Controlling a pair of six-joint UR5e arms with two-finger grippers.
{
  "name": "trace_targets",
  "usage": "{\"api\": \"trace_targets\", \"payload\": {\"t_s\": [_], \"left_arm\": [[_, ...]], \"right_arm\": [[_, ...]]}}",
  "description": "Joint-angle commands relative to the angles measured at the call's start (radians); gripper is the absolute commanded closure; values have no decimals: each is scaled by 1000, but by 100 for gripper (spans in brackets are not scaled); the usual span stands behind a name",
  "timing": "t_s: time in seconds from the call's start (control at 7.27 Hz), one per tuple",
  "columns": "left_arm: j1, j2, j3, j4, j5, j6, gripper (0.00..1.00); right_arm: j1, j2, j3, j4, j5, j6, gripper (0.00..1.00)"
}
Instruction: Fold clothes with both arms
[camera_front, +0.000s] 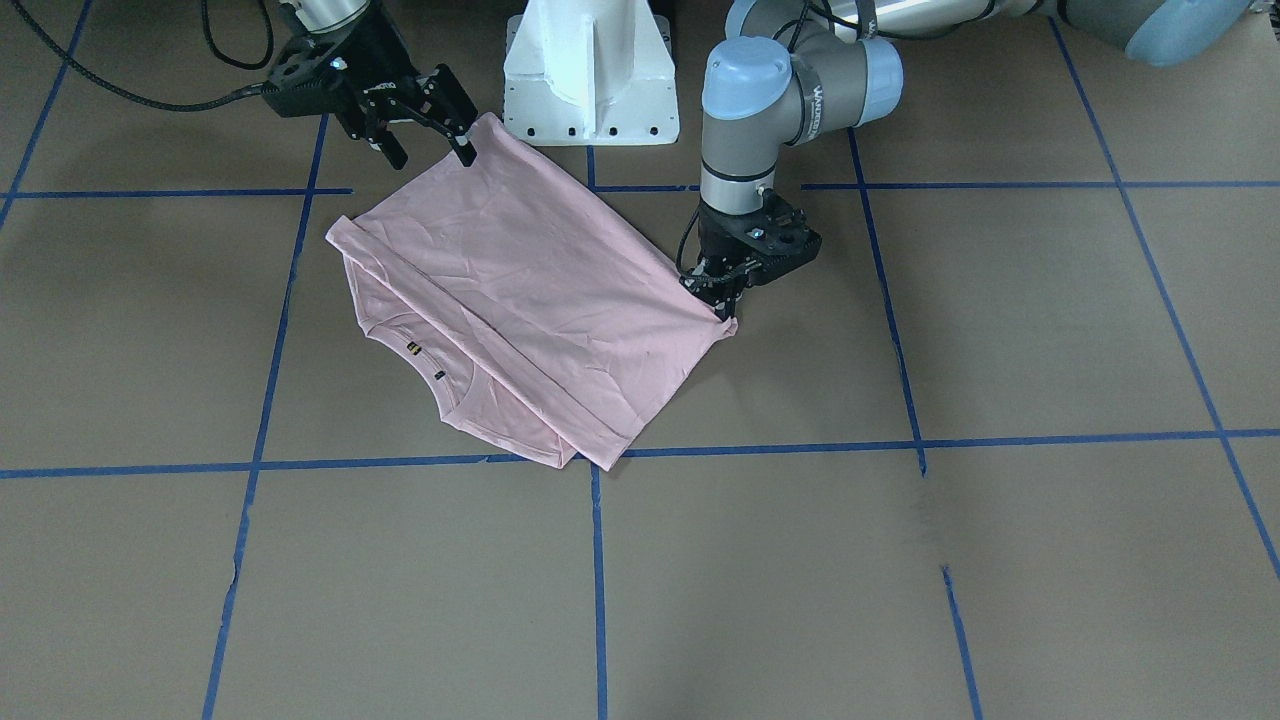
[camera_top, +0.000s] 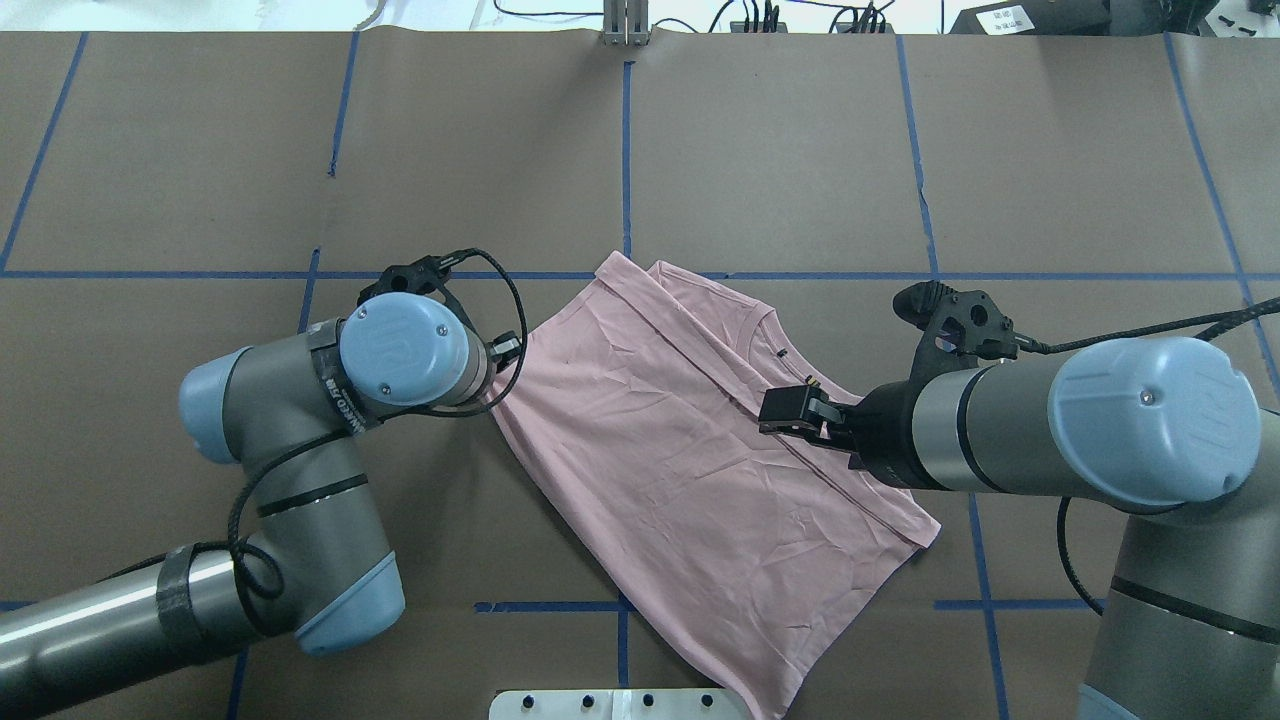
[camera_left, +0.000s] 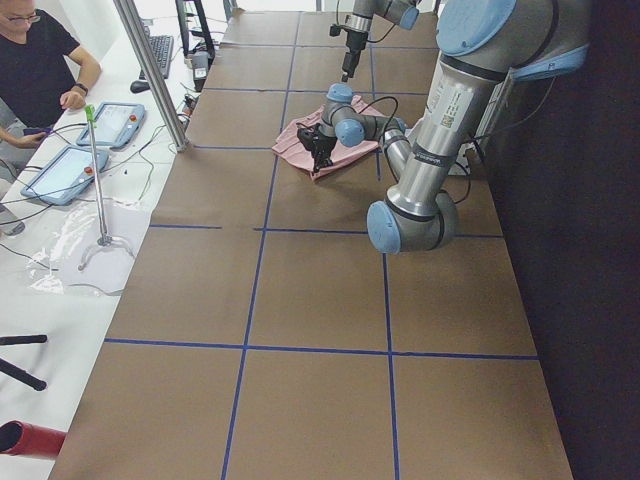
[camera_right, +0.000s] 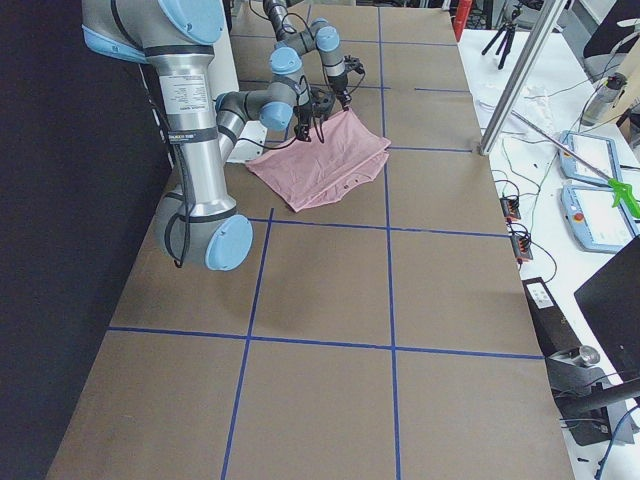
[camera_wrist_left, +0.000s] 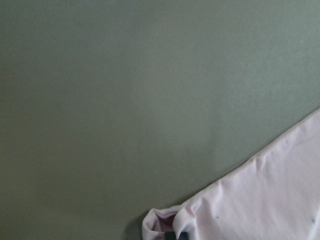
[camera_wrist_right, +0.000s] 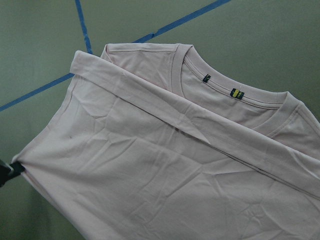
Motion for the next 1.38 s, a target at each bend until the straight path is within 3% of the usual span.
{"api": "trace_targets", "payload": {"t_s": [0.0,0.41,0.83,1.1,1.24], "left_arm": [[-102,-112,202,-107,13,89,100],[-220,-234,334,-166,15,233,100],[-229,-315,651,-557,128,372,100],[-229,-347,731,-622,180,387,100],[-228,-349,741,-622,184,389,1]], "right_arm": [[3,2,-6,0,-2,0,0],[9,2,-9,2,-2,0,0],[9,2,-6,2,-6,5,0],[8,2,-8,2,-8,5,0],[6,2,-8,2,-9,5,0]]}}
